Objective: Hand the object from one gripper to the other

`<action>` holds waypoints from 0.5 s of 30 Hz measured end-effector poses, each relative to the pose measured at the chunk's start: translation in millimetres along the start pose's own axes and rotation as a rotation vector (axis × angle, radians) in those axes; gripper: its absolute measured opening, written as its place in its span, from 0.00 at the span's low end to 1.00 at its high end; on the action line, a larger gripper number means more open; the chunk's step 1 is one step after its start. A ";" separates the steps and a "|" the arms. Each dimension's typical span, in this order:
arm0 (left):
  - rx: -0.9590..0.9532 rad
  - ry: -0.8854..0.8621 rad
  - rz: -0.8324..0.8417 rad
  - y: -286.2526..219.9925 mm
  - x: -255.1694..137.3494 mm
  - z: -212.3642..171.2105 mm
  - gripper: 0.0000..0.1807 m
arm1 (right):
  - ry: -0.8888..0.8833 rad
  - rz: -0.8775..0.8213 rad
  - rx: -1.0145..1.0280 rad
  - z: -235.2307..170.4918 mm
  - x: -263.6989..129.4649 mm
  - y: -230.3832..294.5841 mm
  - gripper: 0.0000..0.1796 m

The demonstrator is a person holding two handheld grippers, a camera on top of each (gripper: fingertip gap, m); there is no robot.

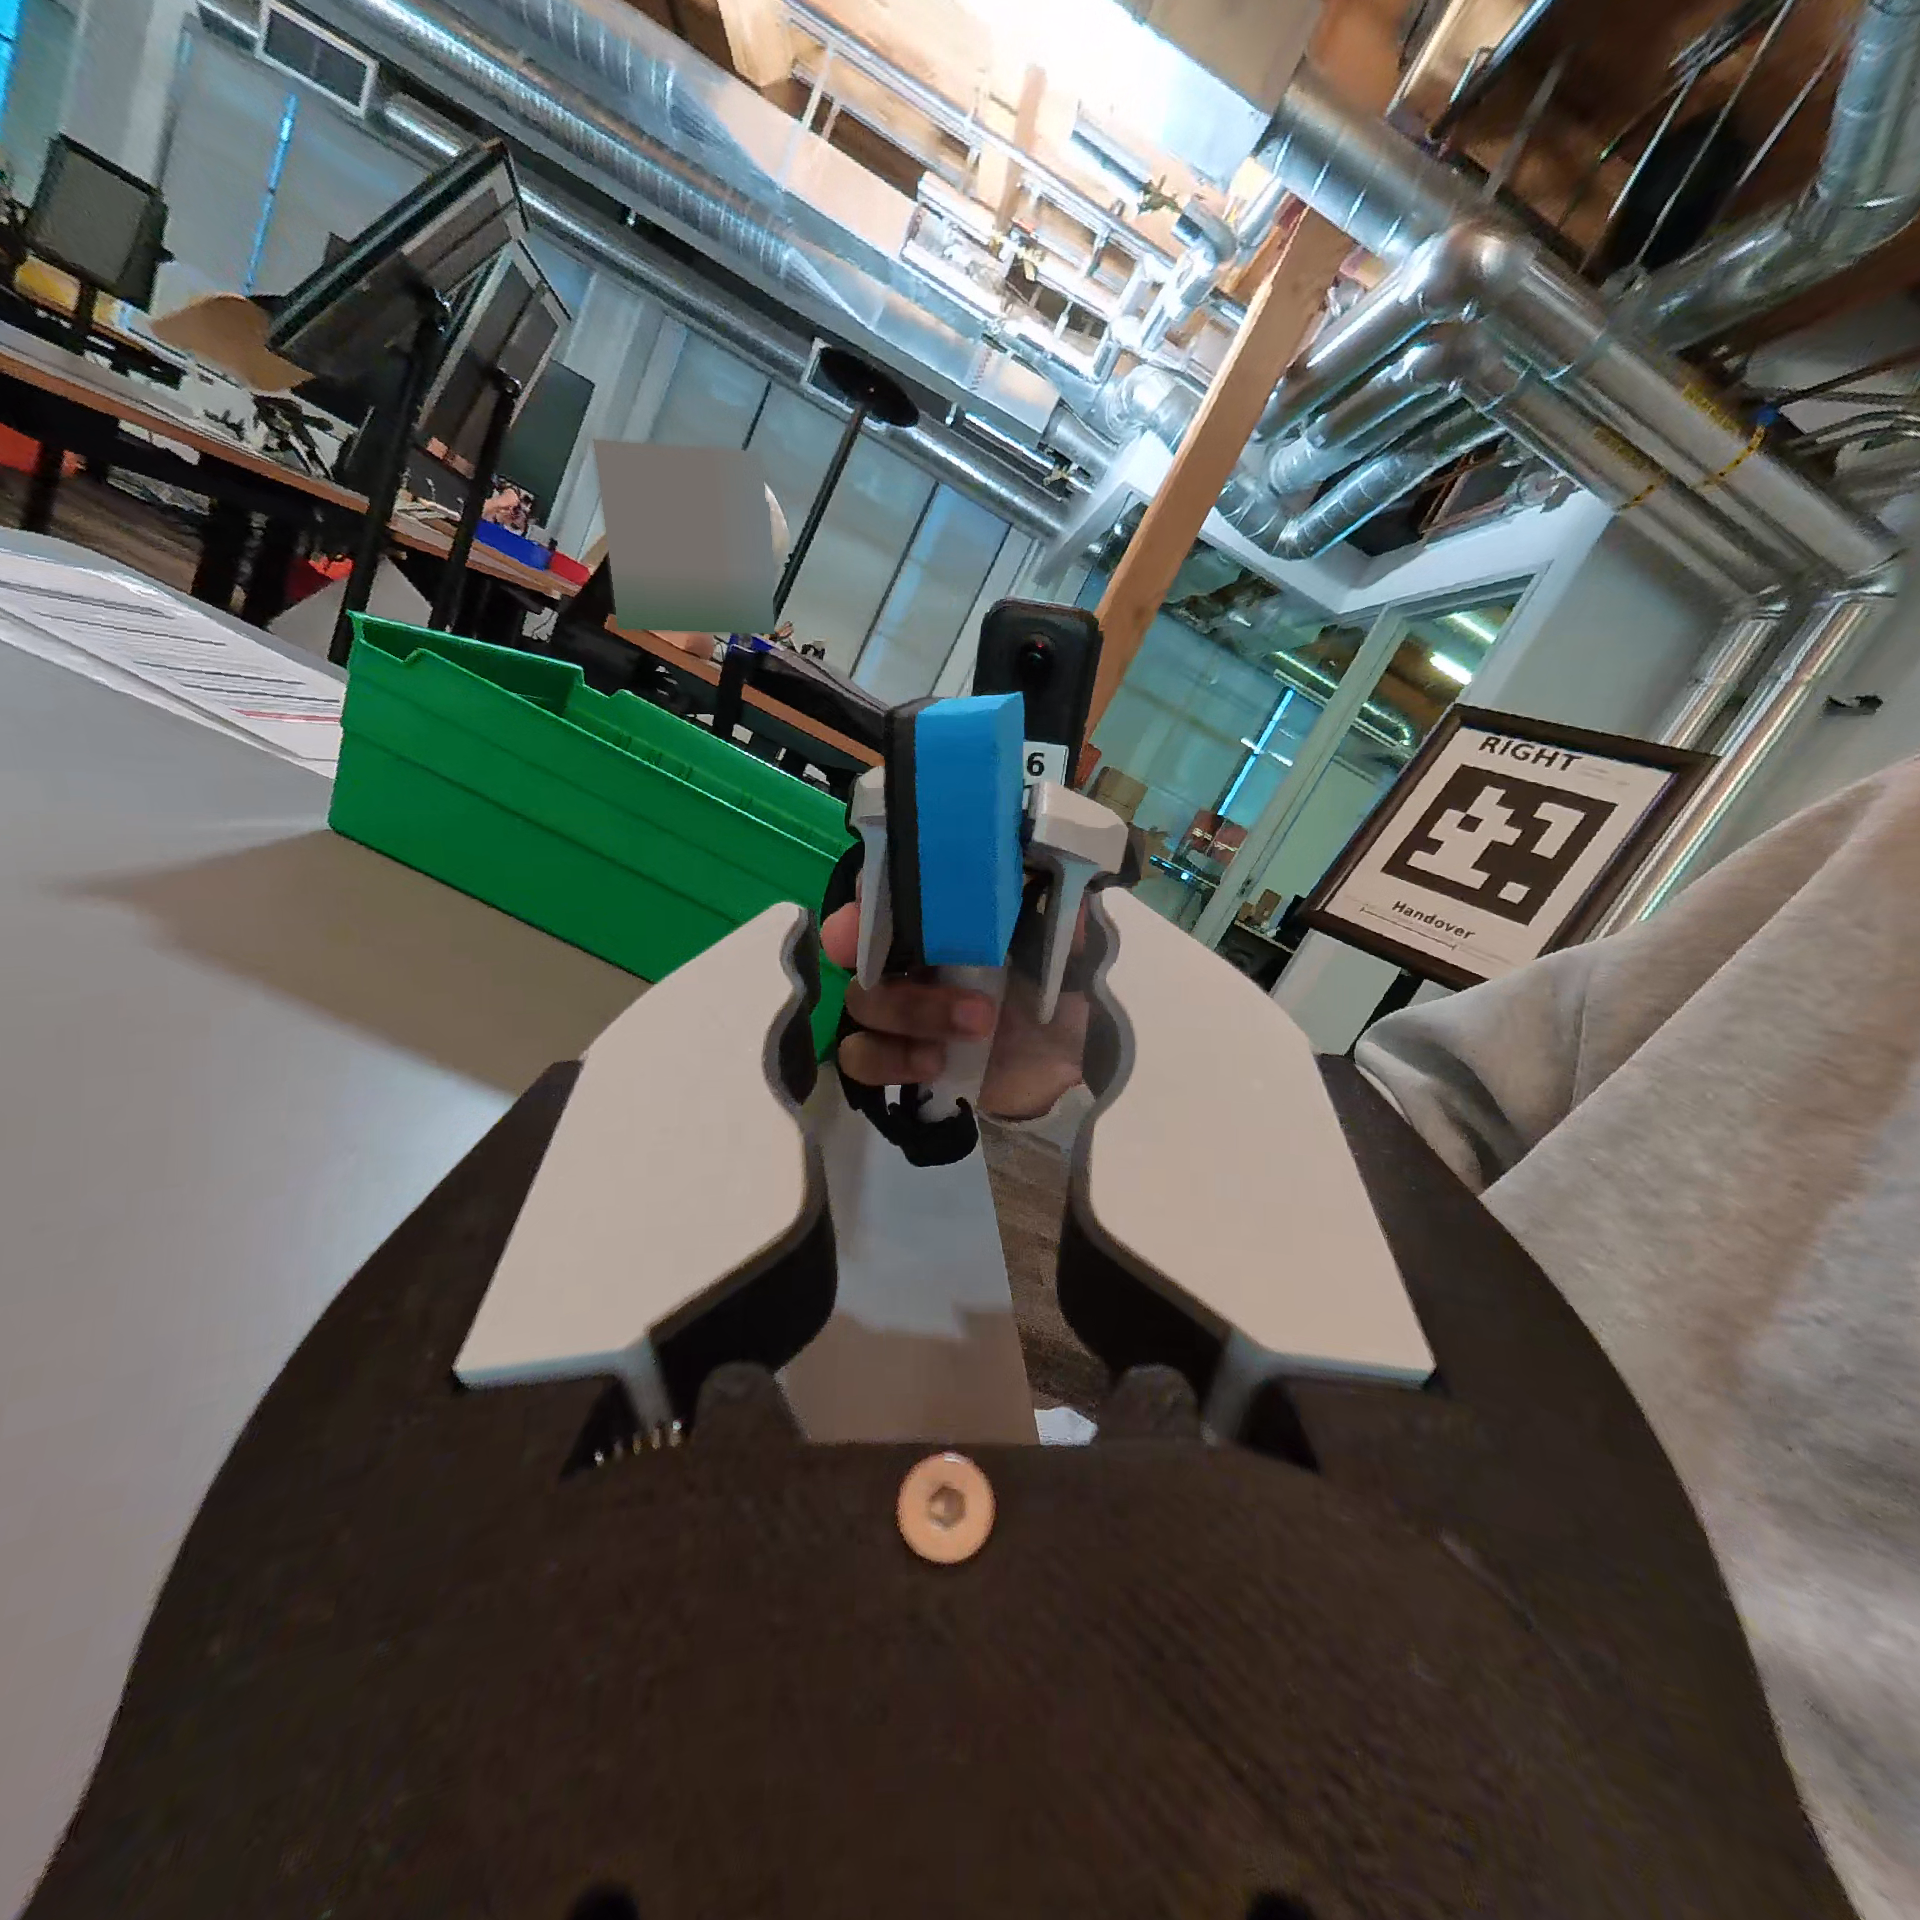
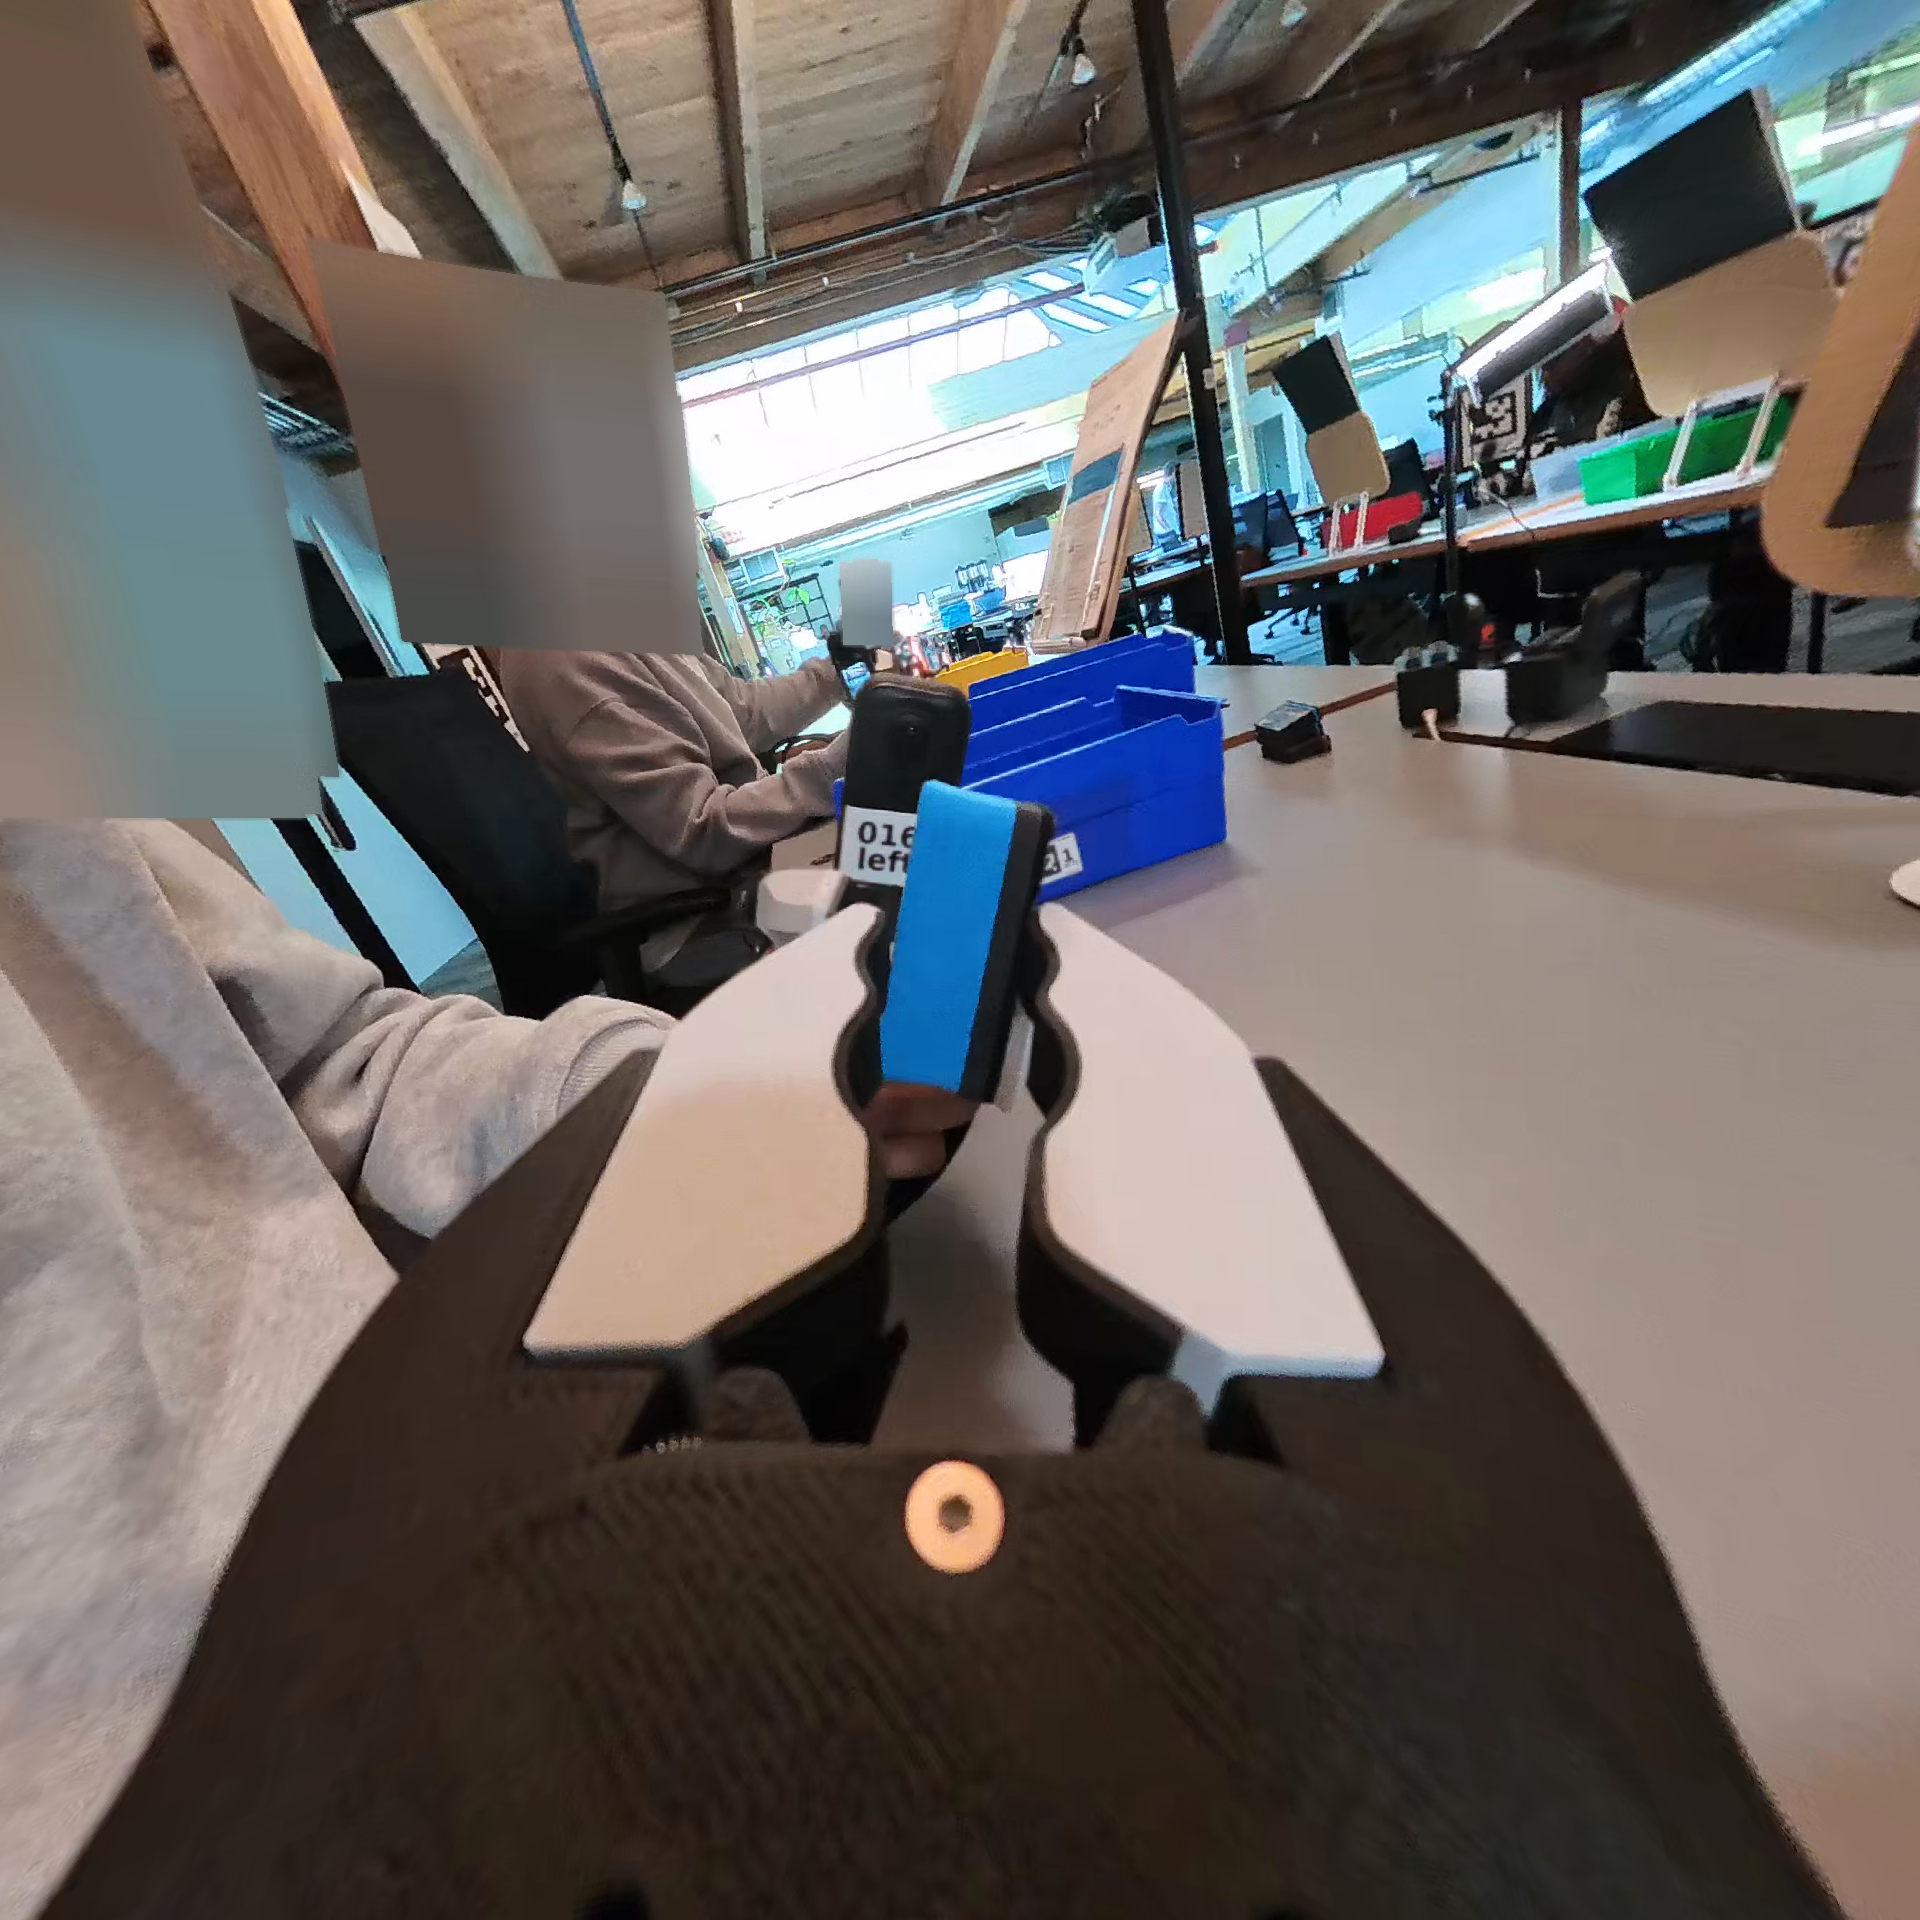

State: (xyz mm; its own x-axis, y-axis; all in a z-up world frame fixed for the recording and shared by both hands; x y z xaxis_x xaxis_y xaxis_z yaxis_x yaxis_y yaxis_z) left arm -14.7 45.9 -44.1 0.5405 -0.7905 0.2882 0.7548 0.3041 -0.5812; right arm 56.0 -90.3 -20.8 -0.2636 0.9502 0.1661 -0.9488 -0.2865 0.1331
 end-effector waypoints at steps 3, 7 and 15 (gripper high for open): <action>0.015 0.011 0.008 -0.2 1.0 -1.4 0.25 | -0.026 0.014 -0.013 -2.1 4.6 4.3 0.13; 0.007 0.014 0.002 -0.4 1.8 -2.3 0.21 | -0.002 0.028 -0.018 -9.7 12.5 8.6 0.13; 0.007 0.036 -0.010 -1.5 0.6 -2.0 0.12 | 0.031 0.008 -0.036 -16.2 15.1 7.9 0.14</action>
State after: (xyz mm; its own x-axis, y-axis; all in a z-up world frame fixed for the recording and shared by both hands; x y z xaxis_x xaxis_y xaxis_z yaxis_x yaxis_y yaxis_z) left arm -16.2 43.9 -44.6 0.5193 -0.8119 0.2668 0.7626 0.2994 -0.5733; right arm 41.7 -76.3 -33.0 -0.2760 0.9515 0.1362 -0.9521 -0.2901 0.0970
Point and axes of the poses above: each gripper's, where its closed fingertips meet, x out along the fingers, z out of its top, y = z × x across the jaws, the point moved 7 cm from there along -x, back along the fingers, and after that the axes turned 9 degrees about -x, right-handed, at the moved point
